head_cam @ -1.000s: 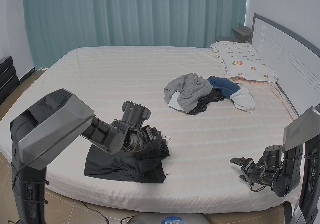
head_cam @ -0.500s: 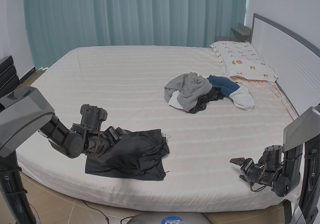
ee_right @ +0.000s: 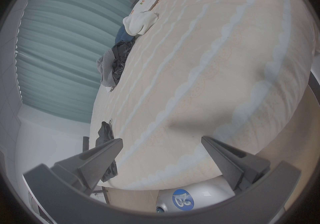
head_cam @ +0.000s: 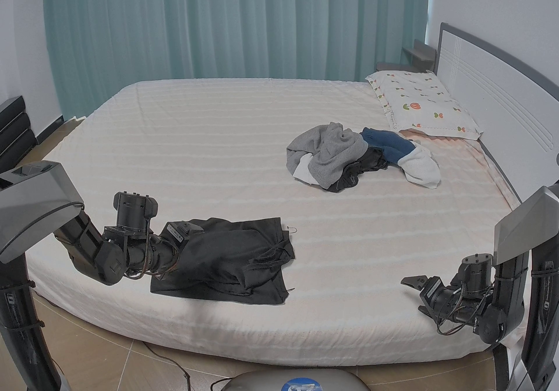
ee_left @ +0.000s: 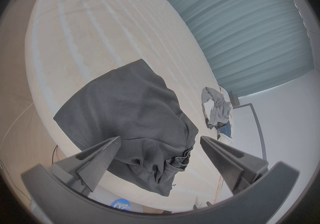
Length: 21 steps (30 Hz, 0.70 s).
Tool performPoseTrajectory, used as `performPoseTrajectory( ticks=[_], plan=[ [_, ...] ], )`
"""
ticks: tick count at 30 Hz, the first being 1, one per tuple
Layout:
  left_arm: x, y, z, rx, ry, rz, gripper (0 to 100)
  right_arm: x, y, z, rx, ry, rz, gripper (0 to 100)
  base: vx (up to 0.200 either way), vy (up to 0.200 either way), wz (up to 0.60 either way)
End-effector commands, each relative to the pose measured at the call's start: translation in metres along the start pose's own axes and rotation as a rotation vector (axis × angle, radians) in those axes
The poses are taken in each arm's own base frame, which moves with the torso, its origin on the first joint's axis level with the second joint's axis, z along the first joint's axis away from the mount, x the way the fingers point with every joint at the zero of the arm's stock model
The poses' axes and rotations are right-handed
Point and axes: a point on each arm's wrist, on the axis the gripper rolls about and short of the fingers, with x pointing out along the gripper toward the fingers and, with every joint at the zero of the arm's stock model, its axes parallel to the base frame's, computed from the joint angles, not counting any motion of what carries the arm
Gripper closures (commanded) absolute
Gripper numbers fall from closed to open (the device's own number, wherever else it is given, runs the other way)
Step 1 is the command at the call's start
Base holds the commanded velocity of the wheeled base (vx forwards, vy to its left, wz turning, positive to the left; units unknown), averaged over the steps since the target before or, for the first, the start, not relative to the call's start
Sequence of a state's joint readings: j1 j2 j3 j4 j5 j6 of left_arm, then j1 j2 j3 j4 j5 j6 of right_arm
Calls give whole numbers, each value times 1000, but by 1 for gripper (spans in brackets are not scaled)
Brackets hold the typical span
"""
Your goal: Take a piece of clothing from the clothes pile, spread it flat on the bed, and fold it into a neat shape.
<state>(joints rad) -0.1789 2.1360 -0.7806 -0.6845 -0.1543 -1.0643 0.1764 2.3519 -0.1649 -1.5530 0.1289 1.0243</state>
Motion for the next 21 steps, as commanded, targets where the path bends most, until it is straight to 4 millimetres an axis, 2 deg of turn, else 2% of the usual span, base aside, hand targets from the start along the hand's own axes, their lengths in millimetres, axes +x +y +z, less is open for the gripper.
performPoseTrajectory(
  ticks=[1,10,19,21],
  plan=[
    [2,7,6,-17,-2,12,0,1,1,1,0,-8,10,0,0,200,0],
    [-2,20,26,-64,-6,7,0,4,9,6,-5,-34,48,0,0,200,0],
    [-1,30,35,-85,-20,25,0,1,18,11,-17,-75,76,0,0,200,0],
    [-1,30,36,-86,-16,14,0,4,24,5,-45,-67,86,0,0,200,0]
  ],
)
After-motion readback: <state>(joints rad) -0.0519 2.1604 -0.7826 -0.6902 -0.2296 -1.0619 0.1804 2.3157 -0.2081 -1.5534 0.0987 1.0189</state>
